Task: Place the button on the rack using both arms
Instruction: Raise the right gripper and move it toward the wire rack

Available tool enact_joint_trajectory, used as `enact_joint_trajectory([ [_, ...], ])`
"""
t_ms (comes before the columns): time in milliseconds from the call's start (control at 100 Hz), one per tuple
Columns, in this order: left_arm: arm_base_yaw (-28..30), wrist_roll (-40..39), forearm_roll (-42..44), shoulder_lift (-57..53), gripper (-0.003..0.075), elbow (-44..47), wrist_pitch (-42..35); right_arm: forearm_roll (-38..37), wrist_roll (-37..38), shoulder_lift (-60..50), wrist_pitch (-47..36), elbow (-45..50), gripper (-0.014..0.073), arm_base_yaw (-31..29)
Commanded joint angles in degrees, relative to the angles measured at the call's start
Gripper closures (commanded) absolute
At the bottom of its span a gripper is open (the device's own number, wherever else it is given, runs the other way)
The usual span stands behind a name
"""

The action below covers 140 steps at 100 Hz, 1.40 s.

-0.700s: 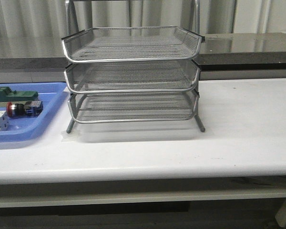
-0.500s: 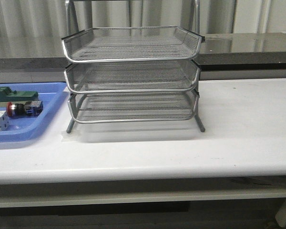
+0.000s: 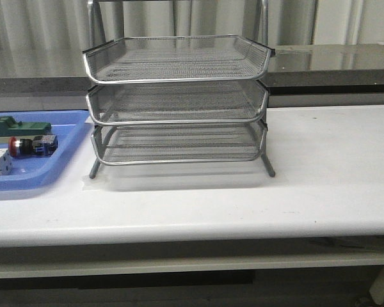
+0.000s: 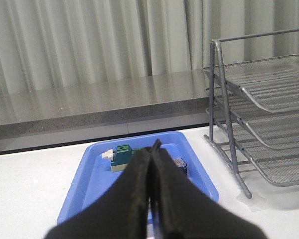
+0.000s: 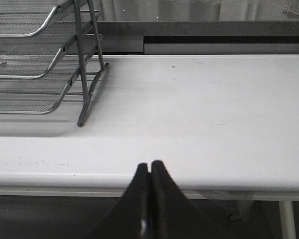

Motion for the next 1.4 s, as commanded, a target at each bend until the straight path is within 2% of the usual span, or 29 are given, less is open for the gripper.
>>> enact_joint_trajectory([
  [0, 0.13, -0.48, -0.16, -1.84, 0.0741, 3.21, -4.66, -0.64, -0.04, -1.2, -4.72, -1.15, 0.0654, -0.4],
  [260, 0.13, -0.48, -0.16, -1.84, 0.0741, 3.21, -4.66, -0.64, 0.01, -1.2, -11.32, -1.44, 0.0654, -0.4],
  [420, 0.13, -0.48, -0.16, -1.84, 0.0741, 3.21, -4.66, 4.47, 0.07, -0.18, -11.32, -5.79, 0.0654, -0.4],
  [560, 0.13, -0.48, -0.16, -1.84, 0.0741, 3.21, -4.66, 6.37, 0.07, 4.92, -5.28, -12.71, 0.0654, -0.4],
  [780, 0.13, -0.48, -0.16, -1.84, 0.0741, 3.21, -4.66, 6.37, 0.07, 20.64, 5.92, -27.12, 0.0654, -0.4],
  [980, 0.13, -0.48, -0.16, -1.84, 0.0741, 3.21, -4.66, 7.6, 0.07, 34.27, 9.28, -37.13, 0.0654, -0.4],
  [1170, 0.13, -0.48, -0.16, -1.84, 0.0741, 3.21, -4.66, 17.16, 0.07, 43.55, 9.38, -41.91, 0.0654, -0.4],
  [1390, 0.13, -0.48, -0.16, -1.84, 0.0741, 3.21, -4.66, 34.52, 0.07, 53.23, 8.84, -42.54, 0.0654, -0.4],
])
